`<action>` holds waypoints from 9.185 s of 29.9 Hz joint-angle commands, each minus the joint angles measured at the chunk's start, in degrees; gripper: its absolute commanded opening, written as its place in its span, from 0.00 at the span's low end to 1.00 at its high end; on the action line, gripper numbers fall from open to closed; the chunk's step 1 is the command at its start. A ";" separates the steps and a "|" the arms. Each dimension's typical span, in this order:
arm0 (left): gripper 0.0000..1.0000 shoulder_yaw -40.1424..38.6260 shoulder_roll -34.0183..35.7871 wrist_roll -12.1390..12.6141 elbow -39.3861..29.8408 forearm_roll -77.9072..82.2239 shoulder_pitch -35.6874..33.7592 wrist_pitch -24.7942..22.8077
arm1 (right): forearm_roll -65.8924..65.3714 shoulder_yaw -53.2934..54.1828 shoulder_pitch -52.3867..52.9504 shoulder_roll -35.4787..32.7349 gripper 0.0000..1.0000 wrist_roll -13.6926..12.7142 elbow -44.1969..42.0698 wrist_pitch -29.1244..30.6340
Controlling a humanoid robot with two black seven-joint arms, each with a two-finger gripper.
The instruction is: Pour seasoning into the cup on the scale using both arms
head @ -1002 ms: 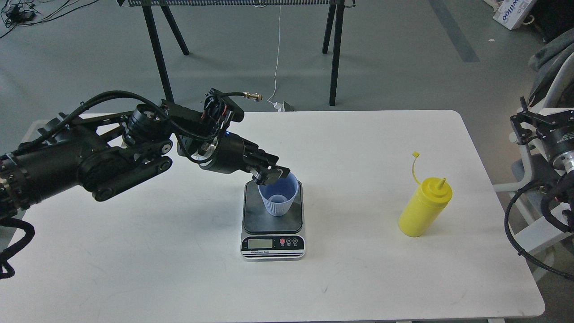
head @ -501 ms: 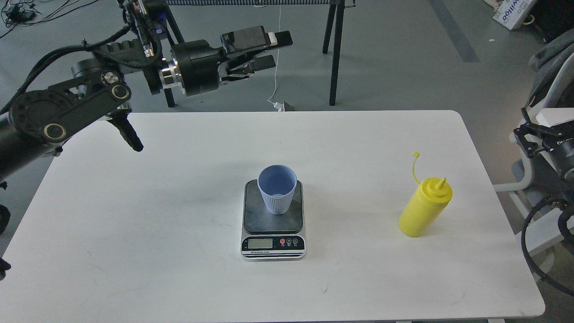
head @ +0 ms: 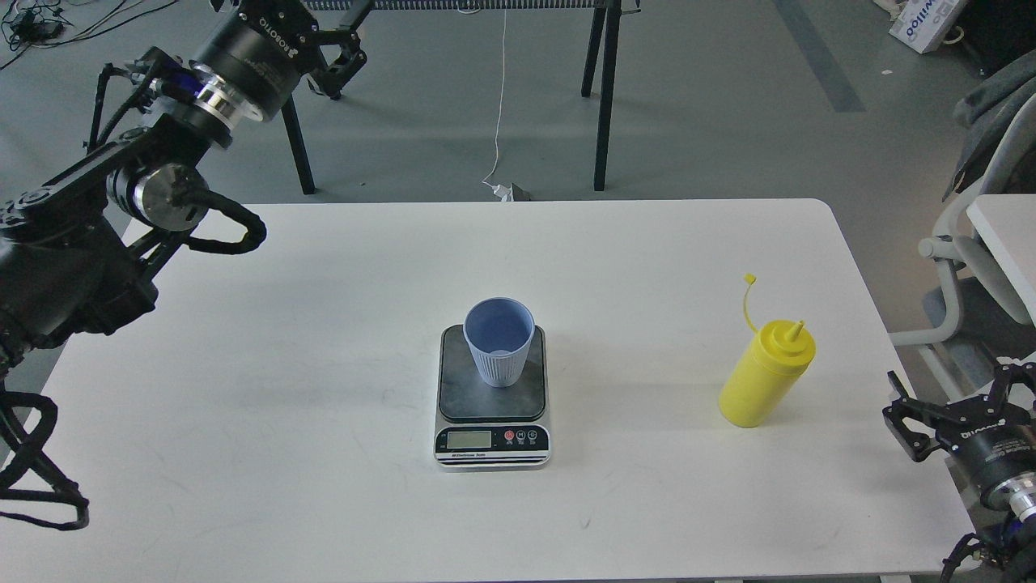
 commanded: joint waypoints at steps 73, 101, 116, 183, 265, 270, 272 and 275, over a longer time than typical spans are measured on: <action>1.00 -0.14 0.82 -0.32 -0.17 -1.34 3.20 -0.23 | 1.45 -7.58 15.73 18.82 0.68 -1.44 -4.66 0.00; 1.00 -0.75 2.13 -0.58 -0.61 -1.34 3.02 -0.18 | -11.97 -20.50 48.85 17.33 0.47 -4.78 -3.69 0.00; 1.00 -1.98 3.63 -0.76 -0.79 -1.43 3.37 -0.23 | -35.20 -30.70 59.41 18.03 0.44 -5.13 -3.87 -6.19; 1.00 -5.59 4.95 -1.51 -0.79 -1.43 3.99 -0.23 | -83.71 -80.27 94.04 29.19 0.36 -6.53 -6.77 -32.22; 1.00 -5.50 5.74 -1.51 -2.90 -1.34 4.43 -0.23 | 6.72 -10.84 12.13 13.72 0.45 -3.72 0.35 0.00; 1.00 -5.50 5.83 -1.51 -2.99 -1.34 4.43 -0.23 | 6.72 -10.49 12.13 13.02 0.63 -3.72 0.79 0.00; 1.00 -5.50 5.83 -1.51 -2.99 -1.34 4.43 -0.23 | 6.72 -10.40 12.22 12.84 0.78 -3.81 0.96 0.00; 1.00 -5.50 5.83 -1.51 -2.99 -1.34 4.43 -0.23 | 6.72 -10.48 12.13 12.67 0.88 -3.81 1.49 0.00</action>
